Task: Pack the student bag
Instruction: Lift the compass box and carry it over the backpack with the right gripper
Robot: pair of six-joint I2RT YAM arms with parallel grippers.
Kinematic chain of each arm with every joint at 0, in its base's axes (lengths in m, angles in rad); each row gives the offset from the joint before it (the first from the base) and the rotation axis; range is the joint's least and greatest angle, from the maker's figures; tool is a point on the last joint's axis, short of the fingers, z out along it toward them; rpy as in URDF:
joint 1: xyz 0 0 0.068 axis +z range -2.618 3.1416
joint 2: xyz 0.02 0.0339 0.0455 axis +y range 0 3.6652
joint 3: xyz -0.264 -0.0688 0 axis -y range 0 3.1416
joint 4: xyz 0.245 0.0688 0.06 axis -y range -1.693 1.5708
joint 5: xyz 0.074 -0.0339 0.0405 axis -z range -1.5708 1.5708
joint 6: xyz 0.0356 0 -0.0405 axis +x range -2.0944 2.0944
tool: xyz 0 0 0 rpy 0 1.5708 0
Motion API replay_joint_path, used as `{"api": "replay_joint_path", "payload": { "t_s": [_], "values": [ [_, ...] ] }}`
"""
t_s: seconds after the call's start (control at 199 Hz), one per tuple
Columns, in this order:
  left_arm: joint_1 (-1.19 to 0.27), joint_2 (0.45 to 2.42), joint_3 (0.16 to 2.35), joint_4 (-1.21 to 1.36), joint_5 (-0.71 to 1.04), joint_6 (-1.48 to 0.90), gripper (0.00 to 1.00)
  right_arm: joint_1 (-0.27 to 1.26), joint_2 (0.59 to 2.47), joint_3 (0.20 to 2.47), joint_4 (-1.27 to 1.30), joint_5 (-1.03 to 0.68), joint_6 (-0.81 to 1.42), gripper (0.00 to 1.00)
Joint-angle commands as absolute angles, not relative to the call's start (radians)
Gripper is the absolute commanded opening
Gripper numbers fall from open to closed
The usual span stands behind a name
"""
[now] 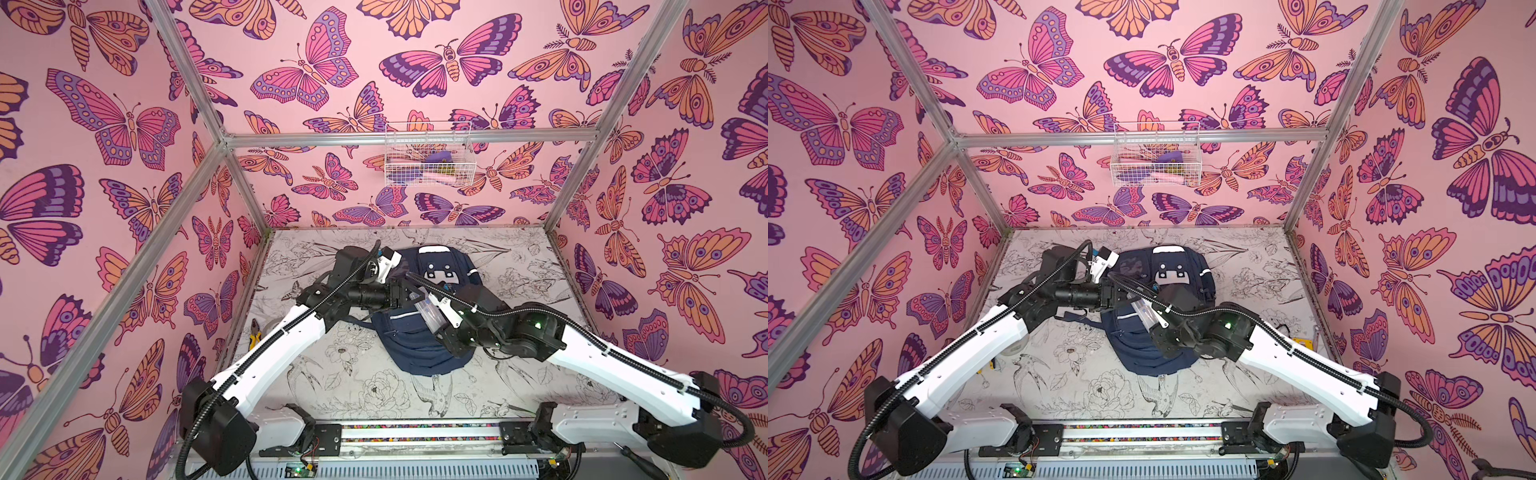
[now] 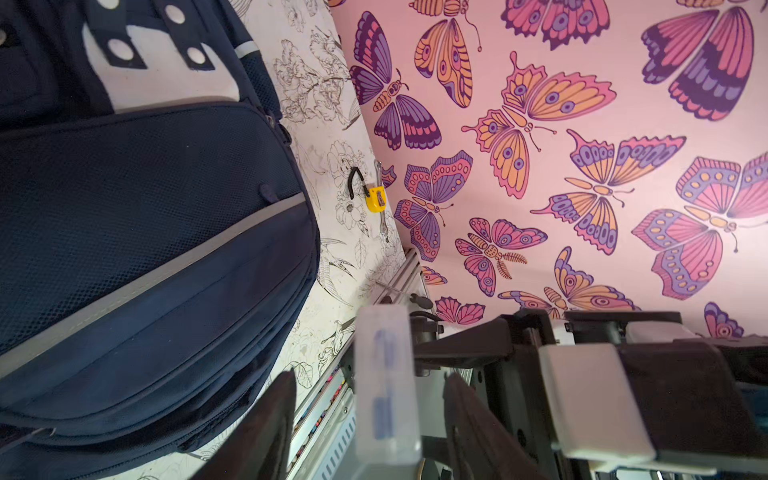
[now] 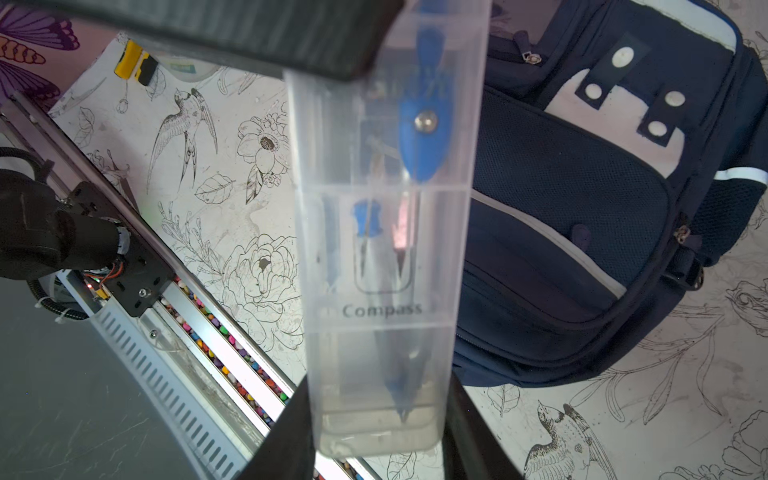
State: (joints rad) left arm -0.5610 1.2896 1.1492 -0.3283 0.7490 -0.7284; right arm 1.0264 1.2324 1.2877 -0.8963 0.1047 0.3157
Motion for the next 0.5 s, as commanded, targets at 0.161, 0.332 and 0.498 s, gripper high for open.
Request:
{"api": "replay_joint_path", "payload": {
  "t_s": [0.161, 0.332, 0.498],
  "values": [
    [-0.531, 1.349, 1.122, -0.223, 0.859, -0.789, 0.28, 1.037, 1.245, 1.321, -0.912, 0.155, 0.273, 0.17],
    [-0.514, 1.371, 1.100, -0.149, 0.877, -0.835, 0.08, 1.038, 1.252, 1.308, -0.905, 0.163, 0.274, 0.17],
    [-0.510, 1.338, 1.063, -0.085, 0.837, -0.866, 0.03, 1.039, 1.268, 1.324, -0.902, 0.219, 0.251, 0.33]
  ]
}}
